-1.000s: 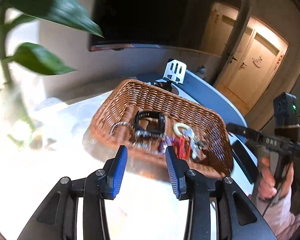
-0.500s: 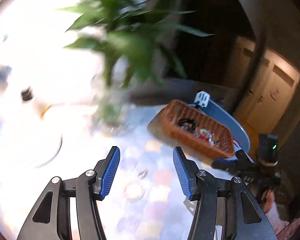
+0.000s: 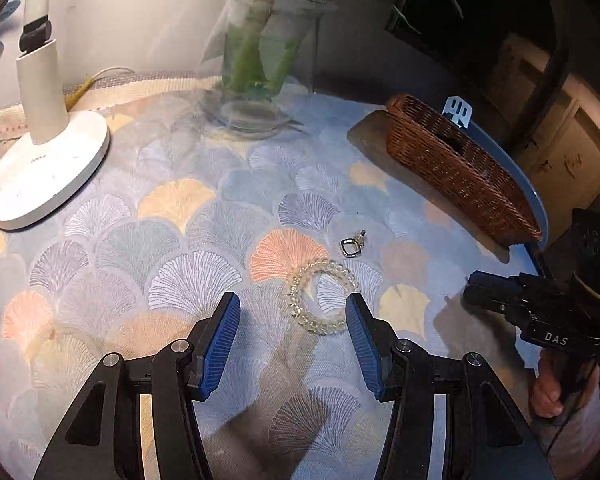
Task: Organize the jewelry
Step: 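Move the left tool to the clear bead bracelet while the right approaches the small silver charm, then grasp the clear bead bracelet with the left tool while the right grasps the small silver charm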
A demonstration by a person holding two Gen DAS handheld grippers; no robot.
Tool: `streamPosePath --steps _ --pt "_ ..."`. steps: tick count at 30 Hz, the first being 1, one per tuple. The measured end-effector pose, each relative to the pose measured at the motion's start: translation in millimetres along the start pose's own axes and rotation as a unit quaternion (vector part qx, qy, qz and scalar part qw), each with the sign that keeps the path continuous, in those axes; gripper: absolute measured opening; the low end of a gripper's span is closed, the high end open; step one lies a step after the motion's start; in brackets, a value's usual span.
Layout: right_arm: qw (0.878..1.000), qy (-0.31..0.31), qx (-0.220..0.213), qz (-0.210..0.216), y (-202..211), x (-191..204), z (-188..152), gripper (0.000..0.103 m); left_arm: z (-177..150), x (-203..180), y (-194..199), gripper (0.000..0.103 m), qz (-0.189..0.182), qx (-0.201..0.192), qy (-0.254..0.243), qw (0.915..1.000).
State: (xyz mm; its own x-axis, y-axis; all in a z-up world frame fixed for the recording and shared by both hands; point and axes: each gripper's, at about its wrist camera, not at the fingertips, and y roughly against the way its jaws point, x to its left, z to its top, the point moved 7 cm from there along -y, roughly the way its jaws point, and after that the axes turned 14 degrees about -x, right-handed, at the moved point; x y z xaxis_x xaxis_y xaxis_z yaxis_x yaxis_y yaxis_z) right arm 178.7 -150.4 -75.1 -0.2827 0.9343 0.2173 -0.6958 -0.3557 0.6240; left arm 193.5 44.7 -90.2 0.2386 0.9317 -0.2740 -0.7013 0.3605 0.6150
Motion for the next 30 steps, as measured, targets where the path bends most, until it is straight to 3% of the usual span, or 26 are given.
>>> streamPosePath --steps 5,8,12,14,21,26,30 --pt "0.998 0.051 0.011 0.027 -14 39 32 0.036 -1 0 -12 0.056 0.034 0.0 -0.024 0.9991" --pt "0.997 0.08 0.009 0.017 -35 49 44 0.036 -2 1 -13 0.051 0.05 -0.008 -0.041 0.9979" --pt "0.996 0.076 0.025 0.035 -60 55 45 0.036 0 5 -14 0.021 0.092 -0.014 -0.066 0.9935" --pt "0.996 0.08 0.029 0.04 -68 59 44 0.036 1 14 -11 0.014 0.092 -0.017 -0.049 0.9944" --pt "0.994 0.1 0.024 0.042 -88 72 47 0.036 2 35 -2 0.013 0.075 -0.023 0.0 0.9969" --pt "0.993 0.112 0.015 0.032 -95 74 43 0.033 0 30 -2 0.013 0.084 -0.024 -0.021 0.9959" --pt "0.991 0.128 0.013 0.028 -96 78 42 0.019 0 28 -3 0.013 0.089 -0.024 -0.026 0.9954"
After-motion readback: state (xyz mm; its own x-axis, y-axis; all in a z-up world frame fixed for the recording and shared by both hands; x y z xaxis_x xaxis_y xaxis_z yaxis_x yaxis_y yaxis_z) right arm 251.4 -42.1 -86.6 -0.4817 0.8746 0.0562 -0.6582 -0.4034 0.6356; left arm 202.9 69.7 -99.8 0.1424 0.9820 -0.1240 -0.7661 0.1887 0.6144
